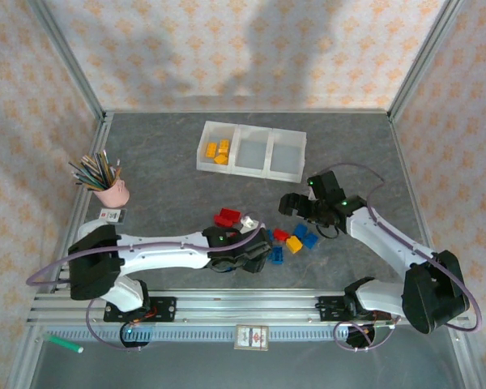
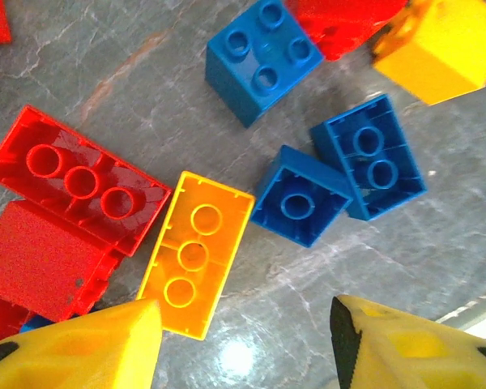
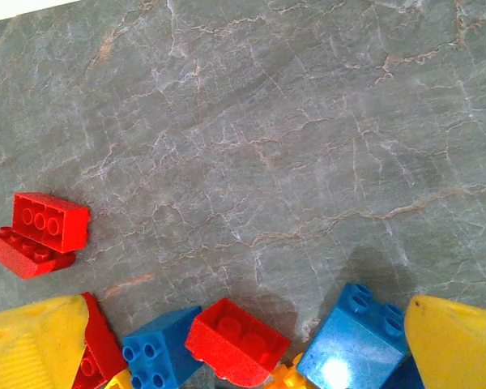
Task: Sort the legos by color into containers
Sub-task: Pick up the lego from the middle-left of the table.
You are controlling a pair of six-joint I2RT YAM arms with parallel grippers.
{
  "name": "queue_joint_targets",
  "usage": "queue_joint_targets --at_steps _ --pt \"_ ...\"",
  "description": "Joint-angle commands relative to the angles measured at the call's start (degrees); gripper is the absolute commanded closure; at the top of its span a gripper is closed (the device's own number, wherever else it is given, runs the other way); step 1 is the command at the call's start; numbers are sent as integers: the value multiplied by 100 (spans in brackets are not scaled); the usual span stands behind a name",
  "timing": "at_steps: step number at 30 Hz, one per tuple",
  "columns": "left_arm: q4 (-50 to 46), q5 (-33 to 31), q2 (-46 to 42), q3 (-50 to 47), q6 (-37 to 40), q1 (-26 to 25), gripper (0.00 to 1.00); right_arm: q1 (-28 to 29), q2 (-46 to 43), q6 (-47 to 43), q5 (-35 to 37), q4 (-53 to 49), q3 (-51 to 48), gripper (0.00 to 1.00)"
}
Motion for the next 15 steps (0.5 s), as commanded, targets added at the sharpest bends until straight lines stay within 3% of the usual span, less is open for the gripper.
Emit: queue_joint_targets --at_steps 1,9,15 --pt "-4 -334 248 155 53 0 39 -49 -90 4 64 51 -115 0" --pt "-274 -781 717 261 -11 47 37 -91 -75 -51 54 84 -138 0" --pt "-142 -723 885 176 -32 121 37 -100 -38 -67 16 144 -152 0"
